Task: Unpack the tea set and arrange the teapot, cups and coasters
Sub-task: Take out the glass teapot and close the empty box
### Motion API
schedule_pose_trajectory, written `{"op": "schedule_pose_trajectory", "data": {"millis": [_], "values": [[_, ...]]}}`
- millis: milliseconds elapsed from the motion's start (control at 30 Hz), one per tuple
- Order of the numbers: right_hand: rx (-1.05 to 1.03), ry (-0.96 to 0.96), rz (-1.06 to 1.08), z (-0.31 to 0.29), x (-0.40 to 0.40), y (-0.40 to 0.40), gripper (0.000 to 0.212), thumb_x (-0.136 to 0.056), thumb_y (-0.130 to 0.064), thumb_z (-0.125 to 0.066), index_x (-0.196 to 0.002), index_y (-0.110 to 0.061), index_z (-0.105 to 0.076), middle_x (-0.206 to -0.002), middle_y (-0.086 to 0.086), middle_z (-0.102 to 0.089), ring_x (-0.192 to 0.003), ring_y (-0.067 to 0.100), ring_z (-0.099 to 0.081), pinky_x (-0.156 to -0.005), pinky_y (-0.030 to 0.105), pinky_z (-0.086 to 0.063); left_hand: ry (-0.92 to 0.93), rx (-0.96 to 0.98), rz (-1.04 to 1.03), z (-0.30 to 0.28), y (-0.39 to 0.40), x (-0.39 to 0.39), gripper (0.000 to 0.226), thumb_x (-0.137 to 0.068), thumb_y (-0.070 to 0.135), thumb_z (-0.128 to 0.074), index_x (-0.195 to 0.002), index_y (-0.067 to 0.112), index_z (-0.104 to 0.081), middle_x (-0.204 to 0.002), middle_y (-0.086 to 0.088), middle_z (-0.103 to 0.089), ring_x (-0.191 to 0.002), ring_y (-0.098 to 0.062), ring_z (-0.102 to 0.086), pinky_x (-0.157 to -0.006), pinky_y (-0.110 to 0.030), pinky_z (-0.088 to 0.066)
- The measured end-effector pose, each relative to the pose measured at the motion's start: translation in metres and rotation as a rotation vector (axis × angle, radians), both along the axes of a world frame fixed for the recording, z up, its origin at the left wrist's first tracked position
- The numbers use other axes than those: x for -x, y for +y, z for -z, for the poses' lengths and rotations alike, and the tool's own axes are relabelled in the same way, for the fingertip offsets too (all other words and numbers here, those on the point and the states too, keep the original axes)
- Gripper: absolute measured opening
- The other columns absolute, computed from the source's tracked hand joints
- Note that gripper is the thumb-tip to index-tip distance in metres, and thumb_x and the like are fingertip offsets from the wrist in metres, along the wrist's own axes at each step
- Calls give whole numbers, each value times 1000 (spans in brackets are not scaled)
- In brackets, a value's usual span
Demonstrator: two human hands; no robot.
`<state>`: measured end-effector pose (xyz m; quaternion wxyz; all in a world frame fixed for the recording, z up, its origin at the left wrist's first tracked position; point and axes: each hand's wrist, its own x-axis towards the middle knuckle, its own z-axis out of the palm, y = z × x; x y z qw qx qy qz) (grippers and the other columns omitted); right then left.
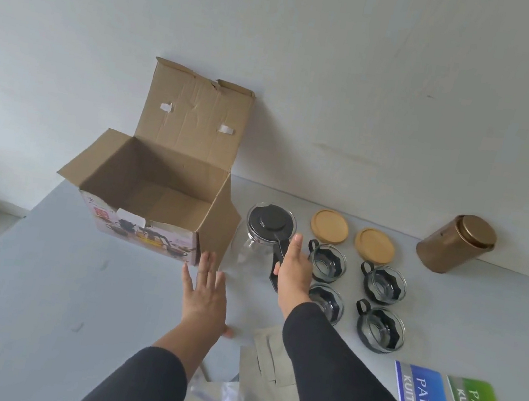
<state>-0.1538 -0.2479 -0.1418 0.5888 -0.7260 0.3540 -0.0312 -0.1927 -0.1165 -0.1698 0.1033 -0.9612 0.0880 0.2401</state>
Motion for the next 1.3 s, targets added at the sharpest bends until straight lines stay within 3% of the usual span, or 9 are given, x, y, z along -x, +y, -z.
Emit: {"op": "schedule_pose_trajectory", "data": {"millis": [200, 333, 433, 533, 667, 833, 967, 1133, 1300], "values": [[145, 34, -84, -2, 5, -7, 49, -96, -56, -24, -102, -22, -58, -77, 6, -62, -85, 28, -59, -84, 36, -46, -35, 76, 12, 2, 4, 3, 108, -76, 68, -57, -152, 16, 0, -154, -15, 28, -140, -33, 31, -110, -62, 8], [311, -22, -2, -16, 11, -1, 53, -100, -44, -27, -106, -2, -59, -106, 16, -62, -105, 34, -55, -82, 34, -38, -80, 297, 11, 5, 16, 13, 90, -80, 60, -58, -150, 21, -17, -159, -6, 16, -144, -28, 23, -115, -53, 4], [524, -195, 142, -29, 11, 8, 41, -100, -30, -35, -95, 3, -59, -102, 19, -59, -101, 35, -51, -83, 38, -37, -254, 555, -22, 7, 35, 21, 61, -86, 57, -51, -136, 22, -46, -155, -4, -26, -146, -23, -18, -115, -41, -23], [603, -360, 176, -45, 8, 26, 35, -92, -24, -37, -81, 3, -56, -87, 18, -57, -84, 34, -51, -71, 37, -36, -535, 672, -80, -3, 58, 17, 47, -85, 54, -40, -97, 19, -69, -105, 2, -66, -100, -23, -65, -77, -35, -51], [556, -412, 60, -65, 3, 61, 21, -93, -13, -44, -82, 1, -54, -81, 11, -53, -72, 27, -46, -61, 29, -29, -644, 731, -315, -30, 93, -3, 26, -94, 36, -49, -104, 16, -63, -112, -2, -61, -106, -24, -56, -87, -36, -44], [501, -336, -140, -71, -3, 121, 18, -93, -17, -45, -82, -4, -55, -74, 9, -59, -69, 26, -52, -59, 29, -35, -760, 849, -615, -53, 152, -36, 33, -94, 35, -49, -119, 15, -54, -127, -6, -50, -120, -26, -45, -99, -40, -37], [412, -126, -191, -62, -13, 168, 15, -92, -27, -45, -85, -15, -52, -87, 4, -61, -82, 24, -56, -66, 27, -37, -699, 832, -748, -67, 198, -66, 52, -92, 44, -51, -130, 9, -44, -134, -11, -45, -127, -29, -40, -102, -44, -36], [480, 41, -87, -64, -22, 202, 22, -92, -26, -45, -97, -8, -57, -104, 9, -60, -90, 24, -53, -70, 26, -35, -338, 884, -873, -66, 240, -107, 76, -87, 58, -49, -141, 7, -32, -142, -14, -40, -131, -33, -40, -103, -49, -40], [480, 80, 53, -65, -21, 213, 28, -89, -19, -52, -107, 1, -52, -115, 16, -53, -103, 30, -53, -75, 26, -36, -191, 1070, -887, -65, 245, -123, 52, -90, 36, -54, -129, 5, -39, -128, -14, -49, -114, -34, -51, -87, -42, -47]]}}
